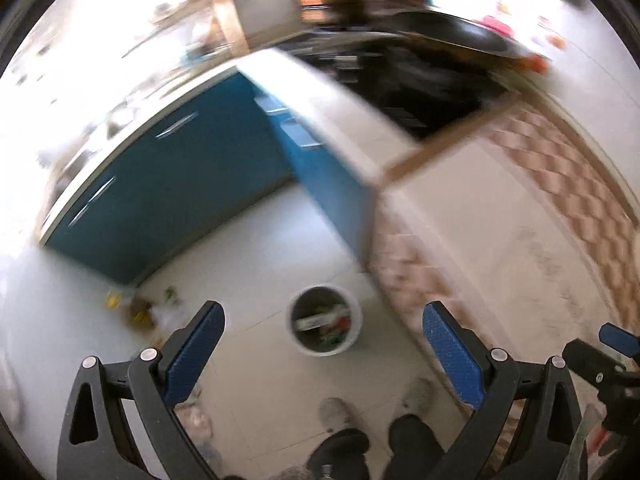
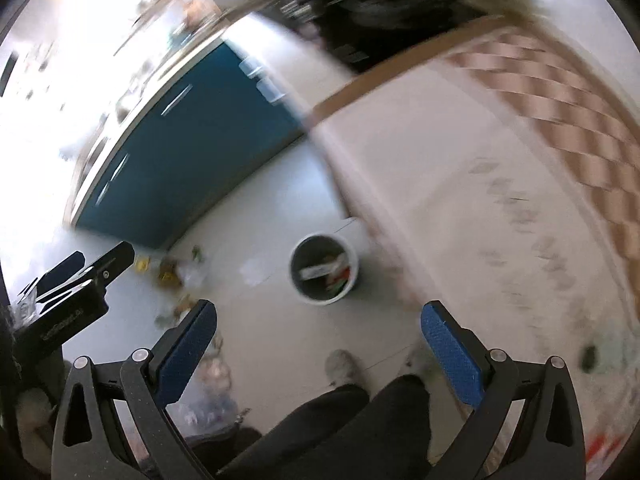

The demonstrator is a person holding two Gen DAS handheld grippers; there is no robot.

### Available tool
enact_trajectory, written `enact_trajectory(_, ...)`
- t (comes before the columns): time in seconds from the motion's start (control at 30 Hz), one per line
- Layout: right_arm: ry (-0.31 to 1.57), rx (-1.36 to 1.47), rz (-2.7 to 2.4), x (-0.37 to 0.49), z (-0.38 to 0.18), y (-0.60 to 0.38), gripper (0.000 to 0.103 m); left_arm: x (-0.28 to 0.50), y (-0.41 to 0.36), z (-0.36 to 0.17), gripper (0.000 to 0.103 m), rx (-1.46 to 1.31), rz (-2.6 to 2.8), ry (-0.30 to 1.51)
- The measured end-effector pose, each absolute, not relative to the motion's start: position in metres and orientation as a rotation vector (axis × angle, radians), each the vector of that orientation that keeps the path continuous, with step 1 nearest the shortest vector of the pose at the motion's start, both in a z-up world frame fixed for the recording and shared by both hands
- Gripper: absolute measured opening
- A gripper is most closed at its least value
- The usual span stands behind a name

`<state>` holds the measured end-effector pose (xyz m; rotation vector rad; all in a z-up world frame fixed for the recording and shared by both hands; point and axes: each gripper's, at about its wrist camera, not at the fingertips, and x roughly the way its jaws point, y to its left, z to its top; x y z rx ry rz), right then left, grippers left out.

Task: Collect trash
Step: 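Move both open tools back over the counter, then grasp the green leafy vegetable with the left tool while the right tool grasps the white packet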

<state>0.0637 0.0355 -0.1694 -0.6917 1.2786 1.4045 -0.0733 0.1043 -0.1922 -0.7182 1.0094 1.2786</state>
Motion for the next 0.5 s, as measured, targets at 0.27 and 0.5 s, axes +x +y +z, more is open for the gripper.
enact_trajectory(0.27,1.364,-0.41,0.927,0.282,-0.191,-0.07,0.103,0.141,0.069,-0.231,0.1,-0.662,0.738,1.186)
enact_trajectory(0.5,1.439,-0.21,0.622,0.392,-0.228,-0.188,0.103,0.261,0.008,-0.302,0.056,-0.726,0.385,1.383)
